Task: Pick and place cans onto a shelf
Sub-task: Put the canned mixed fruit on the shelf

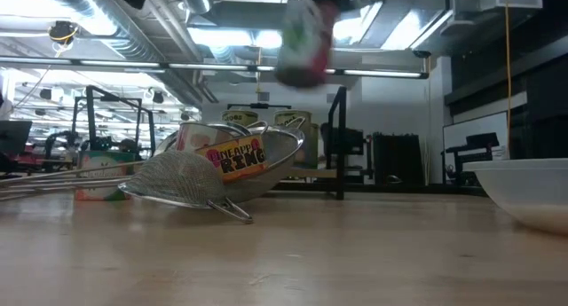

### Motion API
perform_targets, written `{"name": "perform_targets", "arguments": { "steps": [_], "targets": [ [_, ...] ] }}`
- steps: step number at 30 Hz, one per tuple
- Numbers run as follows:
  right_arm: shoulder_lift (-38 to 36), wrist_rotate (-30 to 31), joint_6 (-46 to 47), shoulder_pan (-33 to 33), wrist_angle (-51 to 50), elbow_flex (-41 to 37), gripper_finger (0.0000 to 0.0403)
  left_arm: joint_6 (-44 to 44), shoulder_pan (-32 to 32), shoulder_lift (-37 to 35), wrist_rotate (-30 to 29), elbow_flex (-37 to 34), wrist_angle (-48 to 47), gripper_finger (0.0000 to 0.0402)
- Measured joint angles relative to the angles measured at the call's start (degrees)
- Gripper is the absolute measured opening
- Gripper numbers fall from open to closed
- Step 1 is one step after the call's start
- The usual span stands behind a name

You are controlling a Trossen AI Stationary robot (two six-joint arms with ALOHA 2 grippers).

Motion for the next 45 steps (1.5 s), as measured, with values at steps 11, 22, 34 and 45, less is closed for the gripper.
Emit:
{"name": "perform_targets", "arguments": {
  "steps": [11,22,34,45],
  "targets": [
    [0.1,2.6,-14.5,-9.2,14.1,10.0,0.0015,0.0,0.0,-4.3,0.0,0.0,-3.5,0.0056],
    [4.2,-5.0,-20.4,-17.1,30.8,9.2,0.0016,-0.1,0.0,-4.3,0.0,0.0,-3.5,0.0056],
    [13.5,-6.6,-20.4,-19.0,33.6,9.1,0.0016,-0.1,0.0,-4.3,0.2,0.0,-3.4,0.0056],
    [21.7,-6.6,-20.4,-19.0,35.8,9.1,0.0016,-0.1,0.0,-4.3,0.2,0.0,-3.5,0.0056]
  ]
}}
